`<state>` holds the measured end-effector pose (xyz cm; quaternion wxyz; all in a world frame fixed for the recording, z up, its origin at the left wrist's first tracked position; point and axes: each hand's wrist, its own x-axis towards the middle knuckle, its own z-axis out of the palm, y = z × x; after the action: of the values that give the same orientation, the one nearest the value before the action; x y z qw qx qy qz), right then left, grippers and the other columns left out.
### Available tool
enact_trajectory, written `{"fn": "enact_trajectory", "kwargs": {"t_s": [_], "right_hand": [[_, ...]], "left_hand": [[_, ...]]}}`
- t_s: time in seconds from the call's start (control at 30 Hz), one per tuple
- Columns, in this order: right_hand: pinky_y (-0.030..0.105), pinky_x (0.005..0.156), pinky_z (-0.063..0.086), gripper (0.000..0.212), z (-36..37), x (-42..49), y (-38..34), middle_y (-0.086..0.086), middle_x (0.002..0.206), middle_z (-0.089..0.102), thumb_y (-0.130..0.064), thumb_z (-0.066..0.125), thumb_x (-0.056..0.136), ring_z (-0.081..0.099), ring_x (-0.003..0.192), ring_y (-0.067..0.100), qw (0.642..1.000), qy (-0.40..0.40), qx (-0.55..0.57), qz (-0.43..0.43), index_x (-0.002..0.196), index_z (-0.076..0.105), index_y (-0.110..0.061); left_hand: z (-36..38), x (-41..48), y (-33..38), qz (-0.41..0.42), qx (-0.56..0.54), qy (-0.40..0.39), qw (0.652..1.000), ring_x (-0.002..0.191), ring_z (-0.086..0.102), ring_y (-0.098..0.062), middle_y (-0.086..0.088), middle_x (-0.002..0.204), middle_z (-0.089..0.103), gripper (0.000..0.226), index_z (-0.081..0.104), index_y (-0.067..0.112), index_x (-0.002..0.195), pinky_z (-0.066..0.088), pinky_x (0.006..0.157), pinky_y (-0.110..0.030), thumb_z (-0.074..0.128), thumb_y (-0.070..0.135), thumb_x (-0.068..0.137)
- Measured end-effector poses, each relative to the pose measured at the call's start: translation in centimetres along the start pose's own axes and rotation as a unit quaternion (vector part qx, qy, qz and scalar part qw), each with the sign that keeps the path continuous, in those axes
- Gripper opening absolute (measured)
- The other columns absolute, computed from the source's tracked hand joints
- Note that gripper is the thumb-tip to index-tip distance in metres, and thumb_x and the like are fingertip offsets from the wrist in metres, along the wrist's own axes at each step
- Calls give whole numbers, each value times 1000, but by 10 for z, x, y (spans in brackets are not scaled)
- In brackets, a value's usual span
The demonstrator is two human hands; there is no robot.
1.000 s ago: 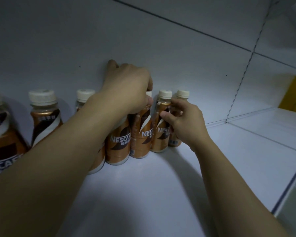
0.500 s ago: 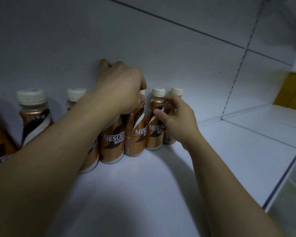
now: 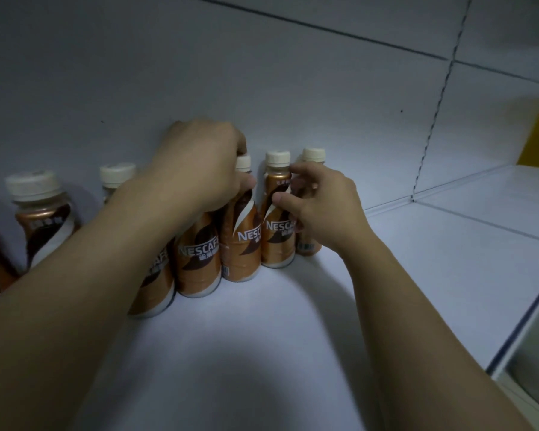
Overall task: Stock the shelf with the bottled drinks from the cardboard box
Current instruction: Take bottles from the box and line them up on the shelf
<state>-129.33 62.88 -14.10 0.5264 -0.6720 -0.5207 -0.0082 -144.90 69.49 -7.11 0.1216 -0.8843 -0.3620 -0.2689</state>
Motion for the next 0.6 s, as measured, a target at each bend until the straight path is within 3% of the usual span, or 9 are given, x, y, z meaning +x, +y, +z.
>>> {"fn": "enact_trajectory", "kwargs": {"t_s": [0.17,0.33,0.6], "right_hand": [[41,78,59,51,3,0,1,-4,109,64,-24,76,81,62,95,14,1000,9,-4,-12,128,58,-22],[40,80,58,51,5,1,1,-3,110,64,-25,74,82,61,93,13,1000,12,-8,-13,129,57,-20],[37,80,58,52,3,2,3,-8,106,64,-33,72,83,65,91,14,1000,11,21,-2,131,56,-21]], "left_hand": [[0,-1,-6,8,-55,-9,998,97,61,-27,-6,108,68,49,63,25,120,45,79,-34,75,41,76],[2,1,-8,-1,-67,-16,998,87,60,-21,-3,105,69,48,62,29,120,42,72,-30,76,38,75],[-2,-1,-9,7,-68,-47,997,89,60,-21,-3,108,68,50,59,29,123,47,77,-34,72,44,77]]}}
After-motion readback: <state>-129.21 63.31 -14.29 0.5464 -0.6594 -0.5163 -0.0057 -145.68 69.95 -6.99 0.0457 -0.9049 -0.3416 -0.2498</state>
